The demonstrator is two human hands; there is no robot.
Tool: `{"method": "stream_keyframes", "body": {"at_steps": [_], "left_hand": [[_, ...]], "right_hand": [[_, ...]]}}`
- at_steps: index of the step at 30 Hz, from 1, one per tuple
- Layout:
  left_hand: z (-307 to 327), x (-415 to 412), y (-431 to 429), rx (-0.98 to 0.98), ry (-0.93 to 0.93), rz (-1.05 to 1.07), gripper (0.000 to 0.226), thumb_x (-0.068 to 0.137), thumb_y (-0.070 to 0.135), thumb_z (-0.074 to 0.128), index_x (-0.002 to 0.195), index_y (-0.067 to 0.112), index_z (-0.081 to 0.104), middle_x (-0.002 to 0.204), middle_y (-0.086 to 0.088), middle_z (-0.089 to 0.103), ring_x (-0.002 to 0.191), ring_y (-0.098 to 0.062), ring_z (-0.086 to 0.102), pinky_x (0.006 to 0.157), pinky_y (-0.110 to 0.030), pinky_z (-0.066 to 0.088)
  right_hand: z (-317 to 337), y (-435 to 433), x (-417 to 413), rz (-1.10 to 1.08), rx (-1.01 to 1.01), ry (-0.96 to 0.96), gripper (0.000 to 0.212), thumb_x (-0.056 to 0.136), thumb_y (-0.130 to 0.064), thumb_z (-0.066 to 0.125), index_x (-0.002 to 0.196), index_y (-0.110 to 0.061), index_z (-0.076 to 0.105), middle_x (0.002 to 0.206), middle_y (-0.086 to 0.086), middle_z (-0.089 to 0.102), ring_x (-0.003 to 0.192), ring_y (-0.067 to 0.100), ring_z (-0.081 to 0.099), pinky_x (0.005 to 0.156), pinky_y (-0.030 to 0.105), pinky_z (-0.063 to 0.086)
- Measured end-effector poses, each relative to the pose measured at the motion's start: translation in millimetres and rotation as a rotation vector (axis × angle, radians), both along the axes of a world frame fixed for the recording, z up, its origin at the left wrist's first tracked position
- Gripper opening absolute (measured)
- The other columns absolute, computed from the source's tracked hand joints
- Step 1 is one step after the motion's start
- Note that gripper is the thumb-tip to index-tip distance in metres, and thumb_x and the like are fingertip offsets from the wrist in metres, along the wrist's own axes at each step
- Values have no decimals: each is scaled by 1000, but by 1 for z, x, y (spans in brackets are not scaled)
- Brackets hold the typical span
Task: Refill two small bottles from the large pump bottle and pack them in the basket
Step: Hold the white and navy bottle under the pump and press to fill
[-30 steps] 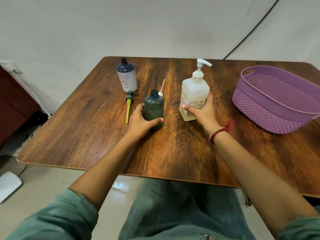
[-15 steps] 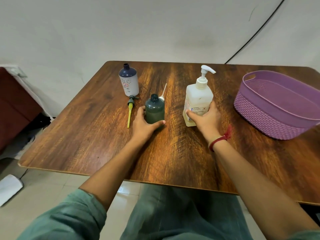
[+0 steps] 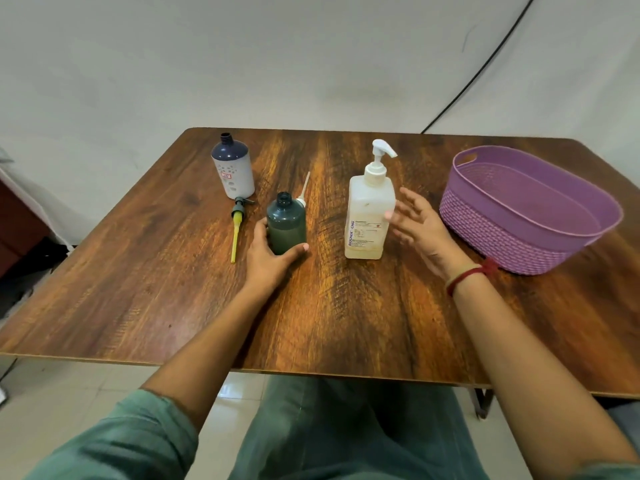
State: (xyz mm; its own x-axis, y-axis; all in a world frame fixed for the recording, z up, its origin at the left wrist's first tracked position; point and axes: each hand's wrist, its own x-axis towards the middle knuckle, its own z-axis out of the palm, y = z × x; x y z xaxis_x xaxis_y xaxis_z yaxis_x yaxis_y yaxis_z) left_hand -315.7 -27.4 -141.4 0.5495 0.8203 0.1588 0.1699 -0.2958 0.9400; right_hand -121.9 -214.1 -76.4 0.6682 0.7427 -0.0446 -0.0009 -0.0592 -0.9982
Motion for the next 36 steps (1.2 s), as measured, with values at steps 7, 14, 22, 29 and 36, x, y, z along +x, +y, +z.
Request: {"method": "stream_keyframes", "body": {"at_steps": [7,14,22,29,36], "left_hand": [[3,-4,-2,2,-11,-25,81,68,34,83,135,20,39,137,3,49,121,-10,47,103,-35,42],[0,-4,-1,43,-15,-54,78,71,35,81,135,21,38,132,8,49,122,-11,47,100,-31,43],[-1,1,5,63,-12,-71,80,69,44,79,136,25,39,133,9,51,121,-11,49,101,-35,44],[7,17,20,37,51,-50,73,75,31,78,135,21,37,135,3,50,118,-12,47,98,-29,41],[10,32,36,2,62,52,69,76,28,76,133,18,38,131,0,51,118,-17,49,101,-39,42]], "right_hand": [[3,21,-9,133,-10,-36,92,67,-2,78,143,-24,31,121,0,56,111,12,56,93,36,51],[-4,25,-22,-88,-9,-189,75,68,-11,81,128,-22,38,109,-11,54,95,-1,53,73,15,47],[-21,29,-23,-255,-12,-312,78,60,-34,87,121,-36,39,120,-10,52,114,13,51,97,42,46],[-26,31,-24,-259,-19,-340,79,65,-35,84,129,-29,38,121,-9,49,117,15,49,98,42,45],[-30,30,-26,-241,8,-294,81,56,-56,81,119,-52,31,128,-8,49,120,14,49,100,48,45]]}}
